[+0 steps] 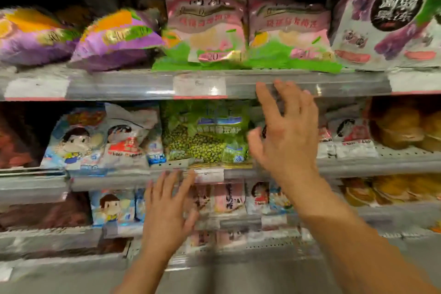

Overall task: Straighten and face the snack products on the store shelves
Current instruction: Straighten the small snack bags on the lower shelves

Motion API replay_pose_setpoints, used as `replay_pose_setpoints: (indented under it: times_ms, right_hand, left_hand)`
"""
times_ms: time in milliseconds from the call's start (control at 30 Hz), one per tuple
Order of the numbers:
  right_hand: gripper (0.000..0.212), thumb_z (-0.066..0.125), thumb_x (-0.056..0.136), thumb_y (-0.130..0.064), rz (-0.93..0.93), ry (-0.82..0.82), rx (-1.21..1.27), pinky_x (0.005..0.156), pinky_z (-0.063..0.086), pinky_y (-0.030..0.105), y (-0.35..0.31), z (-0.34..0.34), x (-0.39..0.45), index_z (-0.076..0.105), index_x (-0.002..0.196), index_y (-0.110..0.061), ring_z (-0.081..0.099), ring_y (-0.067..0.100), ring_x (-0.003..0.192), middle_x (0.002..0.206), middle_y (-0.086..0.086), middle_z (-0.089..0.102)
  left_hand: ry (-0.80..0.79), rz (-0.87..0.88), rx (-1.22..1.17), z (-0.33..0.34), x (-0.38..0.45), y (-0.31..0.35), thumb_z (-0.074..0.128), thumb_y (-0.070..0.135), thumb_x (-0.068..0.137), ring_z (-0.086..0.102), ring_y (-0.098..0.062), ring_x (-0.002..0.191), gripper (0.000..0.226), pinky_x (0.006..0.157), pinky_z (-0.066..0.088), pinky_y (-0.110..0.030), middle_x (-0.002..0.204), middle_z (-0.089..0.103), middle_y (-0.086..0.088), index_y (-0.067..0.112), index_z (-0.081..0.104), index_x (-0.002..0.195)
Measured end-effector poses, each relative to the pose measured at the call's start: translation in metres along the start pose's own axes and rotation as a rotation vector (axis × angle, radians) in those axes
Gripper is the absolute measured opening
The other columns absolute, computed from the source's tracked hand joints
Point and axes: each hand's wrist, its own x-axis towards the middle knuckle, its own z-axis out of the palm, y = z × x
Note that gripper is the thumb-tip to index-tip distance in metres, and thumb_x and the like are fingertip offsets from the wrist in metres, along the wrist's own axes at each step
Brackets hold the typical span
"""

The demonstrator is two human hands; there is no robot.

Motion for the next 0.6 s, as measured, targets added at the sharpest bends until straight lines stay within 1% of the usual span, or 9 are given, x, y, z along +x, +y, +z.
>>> replay_pose_setpoints:
  times_ms: [67,100,200,300,367,433,500,567,600]
  right_hand:
    - [0.07,0.058,0.074,-0.027,-0.02,0.067,-0.016,0.11,0.036,0.055,0.008,0.008,-0.002,0.055,0.142,-0.014,0.042,0.037,0.125,0.137,0.02,0.053]
    - [0.07,0.057,0.073,-0.028,-0.034,0.096,-0.025,0.108,0.037,0.054,0.011,0.011,-0.003,0.056,0.141,-0.014,0.042,0.035,0.122,0.136,0.019,0.054]
    - [0.071,0.056,0.074,-0.03,-0.04,0.122,-0.062,0.111,0.035,0.054,0.01,0.012,-0.008,0.053,0.143,-0.016,0.042,0.034,0.123,0.138,0.017,0.052]
    - [0.071,0.054,0.078,-0.03,-0.019,0.045,-0.024,0.118,0.027,0.056,0.006,0.008,-0.011,0.048,0.147,-0.014,0.039,0.036,0.137,0.147,0.017,0.046]
    - [0.068,0.054,0.081,-0.027,0.001,0.014,0.109,0.118,0.029,0.054,0.009,0.001,-0.023,0.047,0.147,-0.011,0.036,0.035,0.144,0.153,0.016,0.043]
    - [0.06,0.056,0.084,-0.021,0.061,-0.02,0.277,0.115,0.037,0.046,0.023,-0.003,-0.056,0.052,0.143,-0.01,0.041,0.03,0.14,0.15,0.013,0.045]
    - [0.051,0.059,0.087,-0.018,0.169,-0.116,0.37,0.109,0.043,0.04,0.05,0.004,-0.098,0.055,0.137,-0.011,0.046,0.024,0.133,0.145,0.007,0.048]
    - [0.045,0.06,0.091,-0.02,0.28,-0.229,0.331,0.102,0.043,0.033,0.086,0.019,-0.134,0.055,0.135,-0.014,0.048,0.021,0.129,0.142,0.003,0.048]
    - [0.043,0.061,0.092,-0.02,0.336,-0.243,0.295,0.097,0.042,0.031,0.104,0.027,-0.145,0.055,0.134,-0.014,0.049,0.023,0.126,0.14,0.004,0.048]
  left_hand:
    - [0.072,0.058,0.032,0.022,0.007,-0.008,0.055,0.046,0.083,0.043,-0.041,0.134,0.072,0.111,0.034,-0.061,0.147,0.045,-0.011,0.029,0.044,0.152]
    - [0.094,0.077,0.06,0.032,0.006,-0.012,0.056,0.046,0.082,0.044,-0.041,0.134,0.071,0.112,0.032,-0.061,0.147,0.045,-0.012,0.028,0.047,0.151]
    - [0.112,0.077,0.104,0.049,0.003,-0.014,0.059,0.043,0.082,0.036,-0.039,0.144,0.071,0.119,0.024,-0.061,0.154,0.041,-0.011,0.027,0.048,0.151]
    - [0.071,0.041,0.108,0.043,0.001,-0.004,0.056,0.042,0.083,0.032,-0.039,0.147,0.07,0.117,0.028,-0.06,0.155,0.04,-0.01,0.027,0.046,0.151]
    - [0.042,0.013,0.118,0.033,-0.002,-0.001,0.055,0.042,0.083,0.031,-0.038,0.148,0.071,0.114,0.032,-0.06,0.156,0.039,-0.01,0.027,0.044,0.152]
    - [0.001,0.026,0.141,0.028,-0.006,-0.001,0.051,0.046,0.083,0.031,-0.038,0.148,0.073,0.112,0.034,-0.061,0.157,0.039,-0.01,0.028,0.042,0.153]
    - [0.0,0.029,0.159,0.028,-0.006,-0.003,0.048,0.049,0.083,0.03,-0.037,0.149,0.075,0.111,0.036,-0.061,0.157,0.039,-0.01,0.028,0.04,0.154]
    - [0.023,0.027,0.163,0.032,-0.005,-0.002,0.047,0.051,0.082,0.028,-0.037,0.15,0.077,0.112,0.036,-0.06,0.158,0.037,-0.011,0.028,0.039,0.155]
    - [0.037,0.019,0.145,0.035,-0.005,0.0,0.046,0.051,0.082,0.028,-0.037,0.15,0.077,0.112,0.036,-0.06,0.159,0.037,-0.012,0.027,0.04,0.155]
